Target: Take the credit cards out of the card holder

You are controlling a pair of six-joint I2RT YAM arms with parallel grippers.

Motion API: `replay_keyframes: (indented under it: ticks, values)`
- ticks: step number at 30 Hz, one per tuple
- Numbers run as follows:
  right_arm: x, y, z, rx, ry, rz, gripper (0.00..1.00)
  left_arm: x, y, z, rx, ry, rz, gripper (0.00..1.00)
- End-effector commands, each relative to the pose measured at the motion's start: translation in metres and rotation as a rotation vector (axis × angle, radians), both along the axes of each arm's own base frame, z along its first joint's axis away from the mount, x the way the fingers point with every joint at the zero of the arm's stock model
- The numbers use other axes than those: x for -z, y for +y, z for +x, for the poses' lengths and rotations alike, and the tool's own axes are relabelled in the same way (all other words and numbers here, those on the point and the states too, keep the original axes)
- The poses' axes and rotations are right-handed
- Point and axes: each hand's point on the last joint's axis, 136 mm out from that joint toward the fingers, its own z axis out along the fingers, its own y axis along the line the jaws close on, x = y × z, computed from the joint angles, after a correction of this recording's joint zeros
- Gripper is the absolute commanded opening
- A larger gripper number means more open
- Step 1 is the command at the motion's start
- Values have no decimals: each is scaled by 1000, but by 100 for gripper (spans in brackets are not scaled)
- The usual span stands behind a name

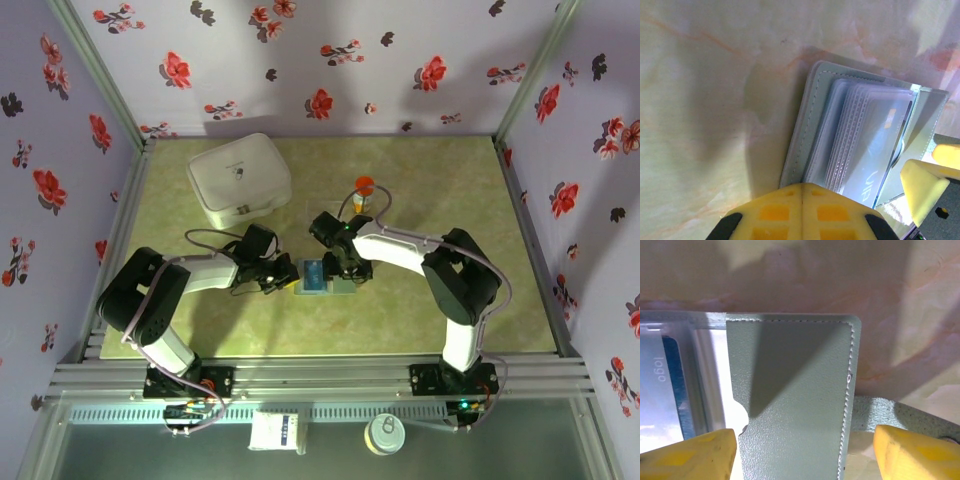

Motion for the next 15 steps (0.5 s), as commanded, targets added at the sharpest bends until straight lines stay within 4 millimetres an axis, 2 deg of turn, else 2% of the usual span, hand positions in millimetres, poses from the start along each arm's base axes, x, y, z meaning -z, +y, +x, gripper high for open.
replay_keyframes:
  ticks: [1,9,15]
  values:
    - [8,-17,2,32,4,-57,76,43,30,-41,-8,170,157,3]
    - [16,-29,2,39,22,-74,83,45,31,-42,-11,175,159,3]
    - [34,-29,-3,36,62,-49,85,46,32,-43,-12,179,162,3]
